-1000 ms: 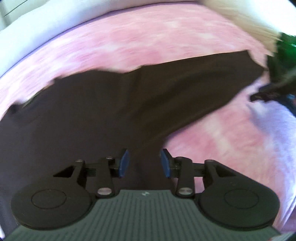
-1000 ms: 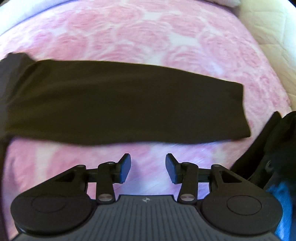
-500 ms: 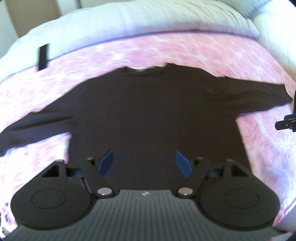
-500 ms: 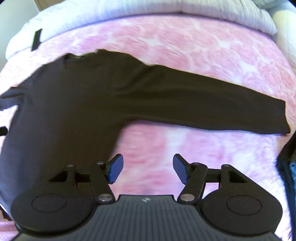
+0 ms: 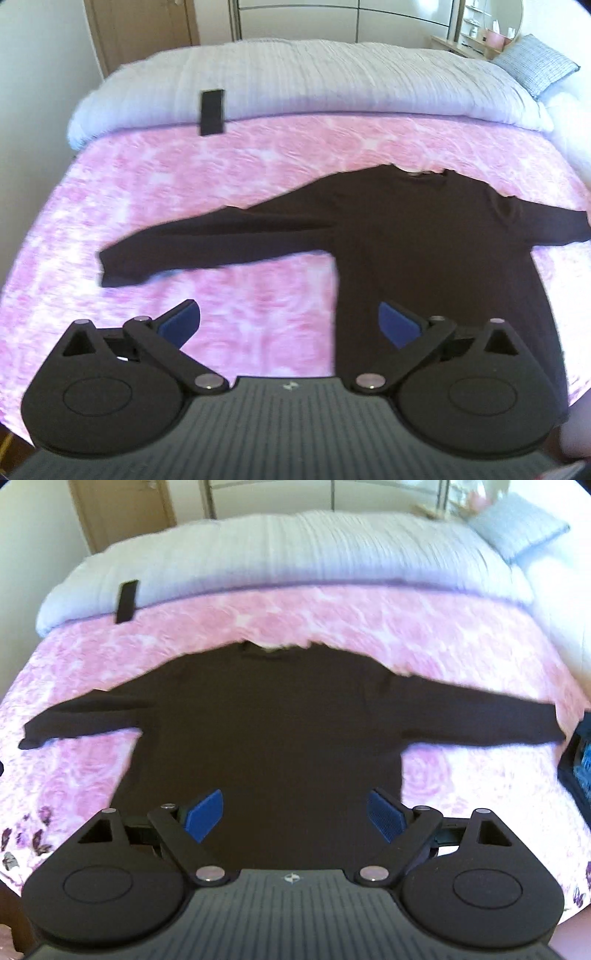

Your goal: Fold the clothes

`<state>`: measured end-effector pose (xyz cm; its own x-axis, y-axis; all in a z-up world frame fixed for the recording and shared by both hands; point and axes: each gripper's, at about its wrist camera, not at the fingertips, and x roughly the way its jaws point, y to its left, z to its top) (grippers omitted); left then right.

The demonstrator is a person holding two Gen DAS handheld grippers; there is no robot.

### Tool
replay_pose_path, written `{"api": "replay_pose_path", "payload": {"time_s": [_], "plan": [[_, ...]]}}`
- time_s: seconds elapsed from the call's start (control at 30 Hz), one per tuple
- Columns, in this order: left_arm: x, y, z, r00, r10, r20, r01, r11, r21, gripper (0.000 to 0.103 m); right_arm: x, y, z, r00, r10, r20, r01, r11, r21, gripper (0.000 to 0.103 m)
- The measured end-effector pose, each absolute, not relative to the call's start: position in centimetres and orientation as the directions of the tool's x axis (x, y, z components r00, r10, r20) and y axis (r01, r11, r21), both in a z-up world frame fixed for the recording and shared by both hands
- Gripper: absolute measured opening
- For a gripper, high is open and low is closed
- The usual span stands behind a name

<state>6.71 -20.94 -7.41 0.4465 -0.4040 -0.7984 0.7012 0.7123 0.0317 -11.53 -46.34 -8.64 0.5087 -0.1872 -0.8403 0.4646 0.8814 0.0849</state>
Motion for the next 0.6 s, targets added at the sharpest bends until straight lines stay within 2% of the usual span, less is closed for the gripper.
{"api": "replay_pose_path", "payload": {"time_s": [0.23, 0.33, 0.47, 0.6], "plan": [[6.4, -17.3, -5.7, 0.470, -0.401, -0.786, 0.691, 0.721, 0.046, 0.102, -12.3, -45.0, -8.7, 0.512, -0.247, -0.823, 0.592, 0.796, 0.130, 0.088], [6.9, -17.4, -5.5, 0.428, -0.425, -0.798, 0.741, 0.670, 0.041, 0.102, -13.6, -44.3, -8.9, 0.488, -0.283, -0.826, 0.661, 0.737, 0.139, 0.088], [8.9, -19.0, -5.0, 0.378, -0.507, -0.775, 0.829, 0.558, 0.038, 0.102, -16.7, -42.6, -7.0, 0.466, -0.365, -0.806, 0.764, 0.625, 0.159, 0.088], [12.5, -20.2, -4.7, 0.287, -0.623, -0.728, 0.918, 0.397, 0.023, 0.102, -18.5, -39.4, -5.9, 0.393, -0.494, -0.776, 0.854, 0.508, 0.110, 0.088]]}}
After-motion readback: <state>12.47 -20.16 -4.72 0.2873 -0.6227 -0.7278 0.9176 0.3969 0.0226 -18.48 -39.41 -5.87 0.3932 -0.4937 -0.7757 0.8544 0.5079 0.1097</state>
